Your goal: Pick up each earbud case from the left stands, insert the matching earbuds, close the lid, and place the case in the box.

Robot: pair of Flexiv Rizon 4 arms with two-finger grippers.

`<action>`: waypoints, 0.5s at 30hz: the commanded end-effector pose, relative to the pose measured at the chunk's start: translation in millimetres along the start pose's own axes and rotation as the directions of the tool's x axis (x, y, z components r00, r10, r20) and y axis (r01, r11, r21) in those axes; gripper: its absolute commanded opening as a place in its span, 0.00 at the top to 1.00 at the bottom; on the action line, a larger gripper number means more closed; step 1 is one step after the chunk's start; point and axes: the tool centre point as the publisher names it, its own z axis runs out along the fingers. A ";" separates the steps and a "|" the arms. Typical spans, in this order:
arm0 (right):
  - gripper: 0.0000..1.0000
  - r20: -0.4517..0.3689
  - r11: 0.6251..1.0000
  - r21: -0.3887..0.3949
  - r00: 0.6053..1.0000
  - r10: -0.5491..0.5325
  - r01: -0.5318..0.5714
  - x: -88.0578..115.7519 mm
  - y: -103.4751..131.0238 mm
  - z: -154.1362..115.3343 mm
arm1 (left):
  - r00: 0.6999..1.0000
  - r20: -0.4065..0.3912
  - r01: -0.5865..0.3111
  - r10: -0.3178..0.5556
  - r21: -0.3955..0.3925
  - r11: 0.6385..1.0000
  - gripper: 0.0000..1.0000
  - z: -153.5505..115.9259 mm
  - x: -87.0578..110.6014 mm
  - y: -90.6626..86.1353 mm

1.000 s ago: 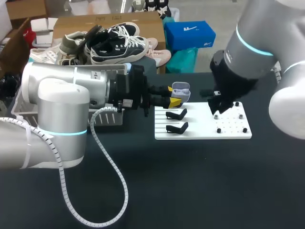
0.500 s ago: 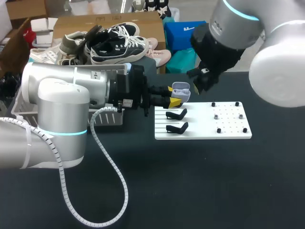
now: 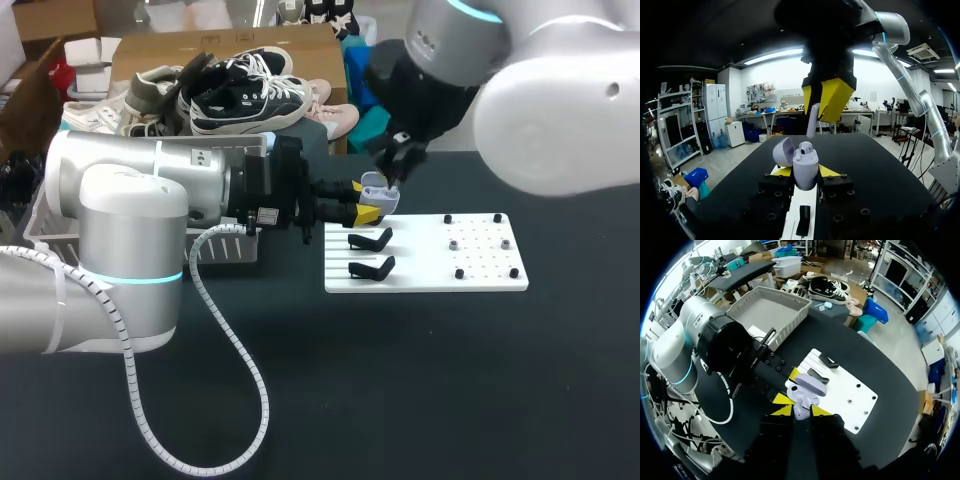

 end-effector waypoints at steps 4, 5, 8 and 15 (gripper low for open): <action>1.00 -0.016 0.999 -0.010 0.999 -0.041 0.041 -8.3 4.3 6.0 | 1.000 0.003 -0.001 0.001 -0.001 1.000 1.00 -0.1 0.8 -0.3; 1.00 -0.015 0.999 -0.013 0.999 -0.045 0.045 -8.8 5.0 6.5 | 1.000 0.003 -0.001 0.001 -0.001 1.000 1.00 -0.1 0.8 -0.3; 1.00 -0.012 0.998 -0.017 0.999 -0.052 0.052 -10.5 7.0 8.2 | 1.000 0.003 -0.001 0.001 -0.001 1.000 1.00 -0.1 0.8 -0.3; 1.00 -0.014 0.998 -0.025 0.998 -0.062 0.062 -9.4 9.5 14.3 | 1.000 0.003 -0.001 0.001 -0.001 1.000 1.00 -0.1 0.8 -0.3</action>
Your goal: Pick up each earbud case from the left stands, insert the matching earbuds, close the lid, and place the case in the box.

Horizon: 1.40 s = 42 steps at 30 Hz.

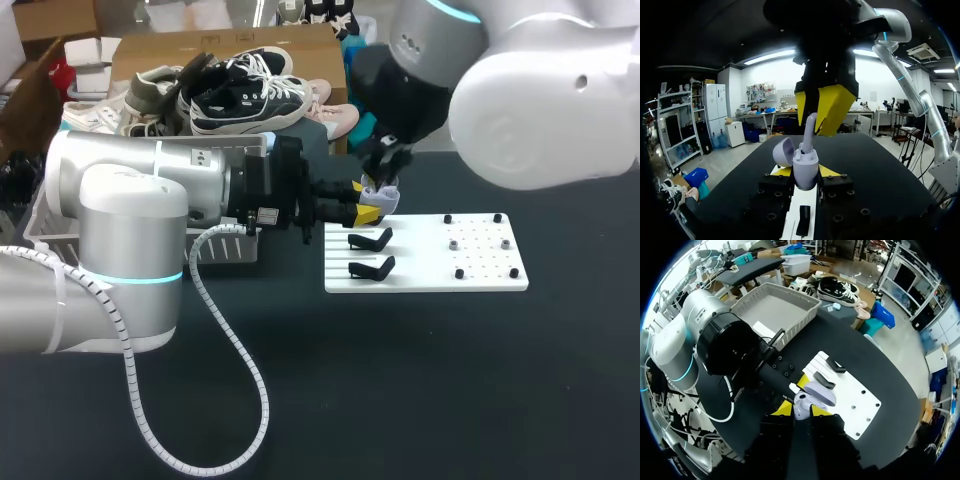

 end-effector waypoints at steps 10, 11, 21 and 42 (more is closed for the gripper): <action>1.00 -0.012 1.000 0.004 1.000 0.001 -0.001 0.6 0.0 9.7 | 1.000 0.003 -0.001 0.001 -0.001 1.000 1.00 -0.1 0.8 -0.3; 1.00 -0.013 1.000 0.004 1.000 0.001 -0.001 0.5 0.1 10.2 | 1.000 0.003 -0.001 0.001 -0.001 1.000 1.00 -0.1 0.8 -0.3; 1.00 -0.019 1.000 0.011 1.000 0.009 -0.008 -0.6 -0.1 13.9 | 1.000 0.003 -0.001 0.001 -0.001 1.000 1.00 -0.1 0.8 -0.3; 0.99 -0.035 1.000 0.013 0.999 0.014 -0.013 -2.2 0.0 19.7 | 1.000 0.003 -0.001 0.001 -0.001 1.000 1.00 -0.1 0.8 -0.3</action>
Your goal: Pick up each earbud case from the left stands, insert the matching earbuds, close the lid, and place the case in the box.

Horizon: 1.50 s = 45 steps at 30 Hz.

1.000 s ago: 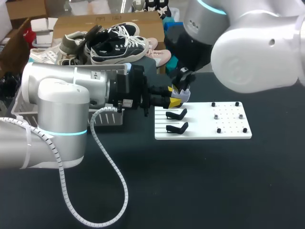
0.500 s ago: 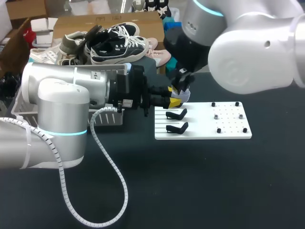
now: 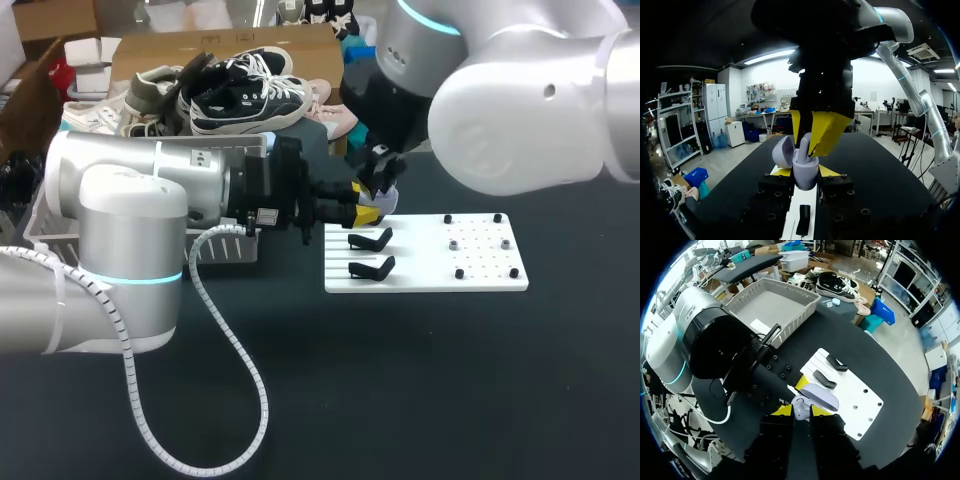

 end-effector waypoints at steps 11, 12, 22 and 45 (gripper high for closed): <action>0.74 -0.001 1.000 0.002 1.000 0.002 -0.002 0.5 1.2 1.1 | 1.000 0.004 -0.001 0.001 -0.001 1.000 1.00 0.3 -0.4 -0.4; 0.73 -0.002 1.000 0.002 1.000 0.001 -0.001 0.7 1.4 1.2 | 1.000 0.004 -0.001 0.001 -0.001 1.000 1.00 0.3 -0.4 -0.4; 0.67 -0.002 1.000 0.012 1.000 0.001 -0.001 0.5 2.5 -0.3 | 1.000 0.004 -0.001 0.001 -0.001 1.000 1.00 0.3 -0.4 -0.4; 0.68 0.004 1.000 0.026 1.000 0.009 -0.009 1.2 2.2 -6.4 | 1.000 0.004 -0.001 0.001 -0.001 1.000 1.00 0.3 -0.4 -0.4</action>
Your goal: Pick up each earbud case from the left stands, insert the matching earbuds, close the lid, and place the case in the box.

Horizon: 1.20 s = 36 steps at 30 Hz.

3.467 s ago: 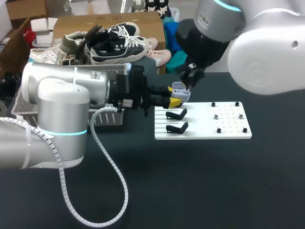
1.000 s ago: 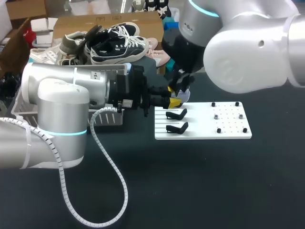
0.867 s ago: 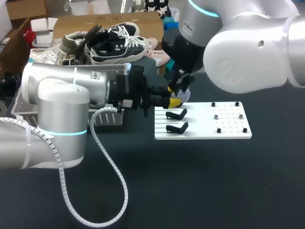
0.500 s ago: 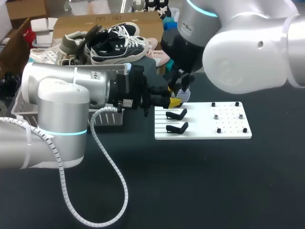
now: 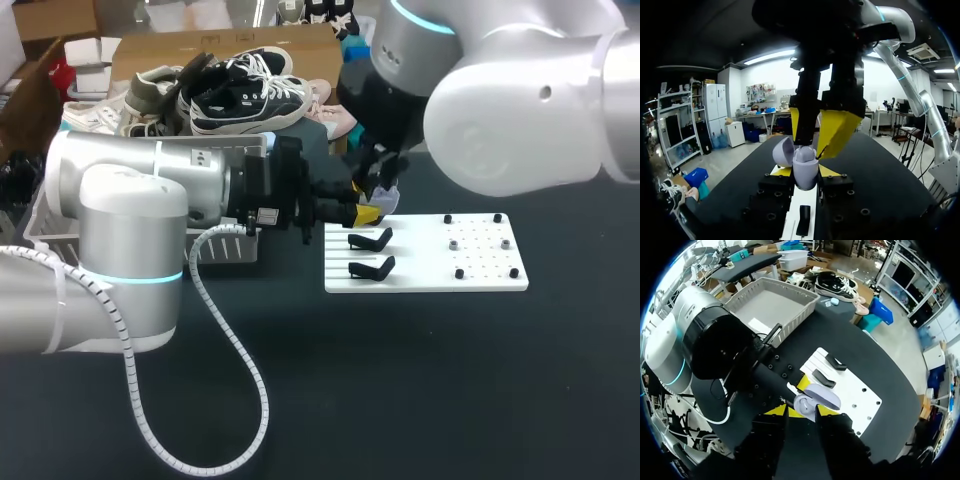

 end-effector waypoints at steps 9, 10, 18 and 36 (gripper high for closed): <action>0.66 0.112 0.999 0.033 0.993 0.026 -0.029 -4.4 -7.9 -31.0 | 1.000 0.003 -0.001 0.001 -0.001 1.000 1.00 -0.2 0.6 -0.4; 0.66 0.125 0.998 0.044 0.992 0.028 -0.034 -7.2 -10.5 -33.4 | 1.000 0.003 -0.001 0.001 -0.001 1.000 1.00 -0.2 0.6 -0.4; 0.66 0.157 0.990 0.060 0.981 0.113 -0.124 -39.1 -46.2 -35.6 | 1.000 0.003 -0.001 0.001 -0.001 1.000 1.00 -0.2 0.6 -0.4; 0.67 0.048 0.983 0.019 0.982 0.183 -0.184 -47.4 -65.9 26.1 | 1.000 0.003 -0.001 0.001 -0.001 1.000 1.00 -0.2 0.6 -0.4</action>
